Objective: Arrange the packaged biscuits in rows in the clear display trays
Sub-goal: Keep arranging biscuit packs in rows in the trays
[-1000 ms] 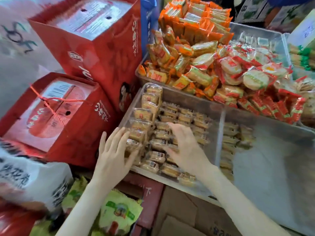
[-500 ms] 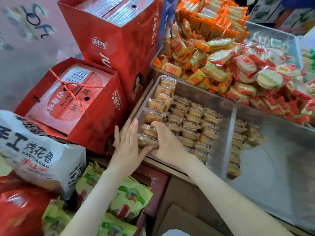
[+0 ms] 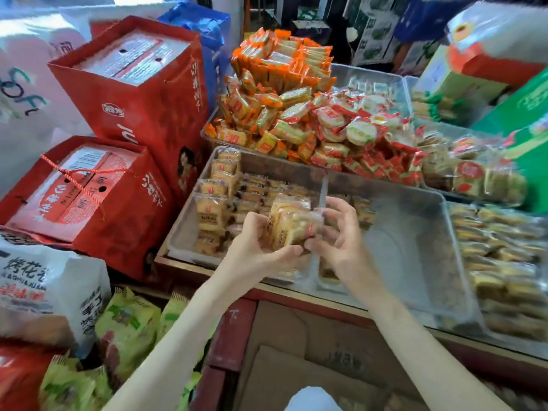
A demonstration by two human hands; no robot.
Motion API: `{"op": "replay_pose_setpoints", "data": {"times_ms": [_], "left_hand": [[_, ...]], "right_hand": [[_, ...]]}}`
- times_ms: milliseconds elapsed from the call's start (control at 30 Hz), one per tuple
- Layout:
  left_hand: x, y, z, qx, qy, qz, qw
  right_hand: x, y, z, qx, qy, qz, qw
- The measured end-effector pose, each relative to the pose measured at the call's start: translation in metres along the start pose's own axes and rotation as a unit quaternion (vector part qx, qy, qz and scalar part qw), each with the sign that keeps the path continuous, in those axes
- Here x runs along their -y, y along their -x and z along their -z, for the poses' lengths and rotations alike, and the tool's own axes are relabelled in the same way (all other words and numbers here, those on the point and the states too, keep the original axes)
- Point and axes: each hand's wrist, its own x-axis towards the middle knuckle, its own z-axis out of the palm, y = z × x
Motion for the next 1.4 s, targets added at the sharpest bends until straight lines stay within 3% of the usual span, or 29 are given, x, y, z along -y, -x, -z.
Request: {"op": "replay_pose_setpoints", "data": {"times_ms": [67, 167, 367, 567, 733, 833, 900, 1000, 1133, 1200, 1400], "left_hand": [[-0.013, 0.006, -0.030, -0.007, 0.026, 0.037, 0.999], [-0.030, 0.017, -0.070, 0.002, 0.032, 0.079, 0.996], [-0.056, 0.041, -0.120, 0.034, 0.011, 0.058, 0.998], [-0.067, 0.058, -0.144, 0.073, -0.073, 0.026, 0.994], [-0.065, 0.074, -0.148, 0.082, -0.057, 0.013, 0.995], [-0.060, 0.078, -0.143, 0.068, 0.032, 0.063, 0.995], [-0.058, 0.080, -0.137, 0.063, 0.134, 0.129, 0.981], [-0.057, 0.084, -0.129, 0.046, 0.287, 0.227, 0.929], [-0.056, 0.091, -0.123, 0.046, 0.389, 0.293, 0.872], [-0.056, 0.094, -0.122, 0.050, 0.395, 0.303, 0.866], [-0.057, 0.098, -0.117, 0.053, 0.407, 0.299, 0.861]], "right_hand": [[0.000, 0.025, 0.011, -0.065, 0.039, -0.007, 0.997], [0.000, 0.057, 0.031, -0.088, 0.071, -0.020, 0.993], [0.013, 0.100, 0.075, -0.100, 0.001, -0.077, 0.992], [0.019, 0.123, 0.099, -0.122, 0.009, -0.118, 0.985], [0.011, 0.133, 0.103, -0.141, 0.011, -0.115, 0.983], [0.008, 0.140, 0.108, -0.120, -0.069, -0.118, 0.983], [0.008, 0.145, 0.110, -0.127, -0.192, -0.133, 0.964], [0.011, 0.151, 0.114, -0.138, -0.425, -0.171, 0.878], [0.009, 0.154, 0.112, -0.103, -0.591, -0.182, 0.779], [0.008, 0.153, 0.108, -0.094, -0.601, -0.182, 0.773], [0.012, 0.157, 0.100, -0.028, -0.576, -0.143, 0.805]]}}
